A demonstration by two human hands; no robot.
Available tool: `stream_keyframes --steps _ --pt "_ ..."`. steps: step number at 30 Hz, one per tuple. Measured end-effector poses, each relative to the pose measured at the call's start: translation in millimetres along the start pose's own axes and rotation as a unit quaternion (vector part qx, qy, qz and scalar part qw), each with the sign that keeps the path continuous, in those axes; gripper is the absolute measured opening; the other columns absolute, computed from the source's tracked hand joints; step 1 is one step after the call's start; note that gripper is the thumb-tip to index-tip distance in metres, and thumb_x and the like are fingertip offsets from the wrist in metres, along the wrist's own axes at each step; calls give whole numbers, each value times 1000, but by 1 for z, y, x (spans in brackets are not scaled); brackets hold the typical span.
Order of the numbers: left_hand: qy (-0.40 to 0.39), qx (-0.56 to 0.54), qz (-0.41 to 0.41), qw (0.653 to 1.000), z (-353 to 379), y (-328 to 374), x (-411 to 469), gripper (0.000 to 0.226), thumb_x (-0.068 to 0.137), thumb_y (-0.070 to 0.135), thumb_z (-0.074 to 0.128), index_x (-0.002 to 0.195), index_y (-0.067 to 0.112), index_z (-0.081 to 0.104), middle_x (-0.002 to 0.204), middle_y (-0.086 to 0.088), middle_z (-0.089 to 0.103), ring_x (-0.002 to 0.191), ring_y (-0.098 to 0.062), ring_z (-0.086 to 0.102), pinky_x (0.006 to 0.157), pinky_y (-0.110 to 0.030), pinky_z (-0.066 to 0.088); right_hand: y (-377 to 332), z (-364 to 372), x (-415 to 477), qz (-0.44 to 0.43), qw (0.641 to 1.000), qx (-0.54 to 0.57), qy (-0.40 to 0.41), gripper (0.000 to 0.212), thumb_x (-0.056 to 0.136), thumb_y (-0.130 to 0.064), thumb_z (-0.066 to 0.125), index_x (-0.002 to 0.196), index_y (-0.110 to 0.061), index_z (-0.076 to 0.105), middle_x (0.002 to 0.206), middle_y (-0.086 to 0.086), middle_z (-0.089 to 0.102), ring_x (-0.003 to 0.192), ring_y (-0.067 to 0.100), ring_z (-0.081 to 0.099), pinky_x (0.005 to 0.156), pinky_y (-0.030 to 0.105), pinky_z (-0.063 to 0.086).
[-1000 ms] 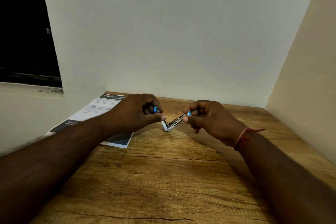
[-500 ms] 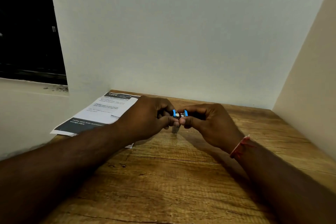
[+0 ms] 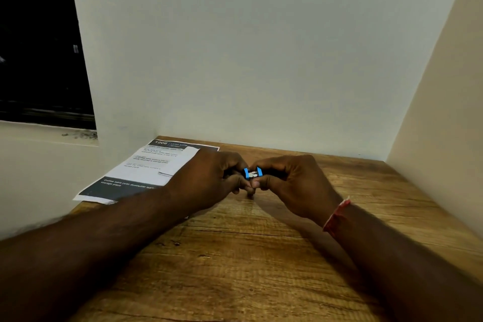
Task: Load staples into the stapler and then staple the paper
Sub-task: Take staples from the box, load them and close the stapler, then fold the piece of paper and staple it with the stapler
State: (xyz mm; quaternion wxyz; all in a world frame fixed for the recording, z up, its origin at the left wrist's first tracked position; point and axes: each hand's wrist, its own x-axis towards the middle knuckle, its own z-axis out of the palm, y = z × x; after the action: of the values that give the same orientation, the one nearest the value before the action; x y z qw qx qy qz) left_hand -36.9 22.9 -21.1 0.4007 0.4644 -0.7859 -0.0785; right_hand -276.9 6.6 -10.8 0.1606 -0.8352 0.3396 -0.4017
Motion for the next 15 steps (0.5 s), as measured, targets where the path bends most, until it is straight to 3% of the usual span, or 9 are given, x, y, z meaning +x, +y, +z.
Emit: stream_keyframes --steps 2,6,9,12,15 --pt "2 8 3 1000 0 2 -1 10 92 20 92 97 27 86 73 14 82 70 3 77 62 -14 48 0 0 0 -11 1000 -15 -4 22 91 -19 88 111 -29 88 97 -17 86 94 1 79 82 17 61" --pt "-6 -12 4 1000 -1 4 0 10 92 22 92 99 24 87 76 12 83 74 -3 81 72 -33 64 5 -2 0 0 1000 -2 -12 23 92 -22 88 112 -32 88 105 -21 85 100 -2 77 88 16 60" --pt "-22 -32 11 999 -5 4 3 16 87 35 96 95 26 86 76 12 83 73 -5 81 67 -24 59 10 -5 1 27 999 21 -18 16 97 -26 83 112 -31 86 105 -18 84 102 0 77 87 11 55" --pt "-33 -35 -5 999 -16 -2 6 31 81 47 98 104 30 86 82 14 84 79 -6 81 72 -22 62 15 -3 3 48 999 11 -20 12 101 -28 80 112 -30 83 104 -16 83 101 -3 75 84 4 50" --pt "-19 14 -59 998 -32 -14 12 50 78 76 79 106 35 85 91 15 83 86 -1 76 76 -21 58 17 -4 4 57 998 -14 -9 22 102 -30 78 123 -32 82 111 -19 81 106 -8 72 86 1 48"
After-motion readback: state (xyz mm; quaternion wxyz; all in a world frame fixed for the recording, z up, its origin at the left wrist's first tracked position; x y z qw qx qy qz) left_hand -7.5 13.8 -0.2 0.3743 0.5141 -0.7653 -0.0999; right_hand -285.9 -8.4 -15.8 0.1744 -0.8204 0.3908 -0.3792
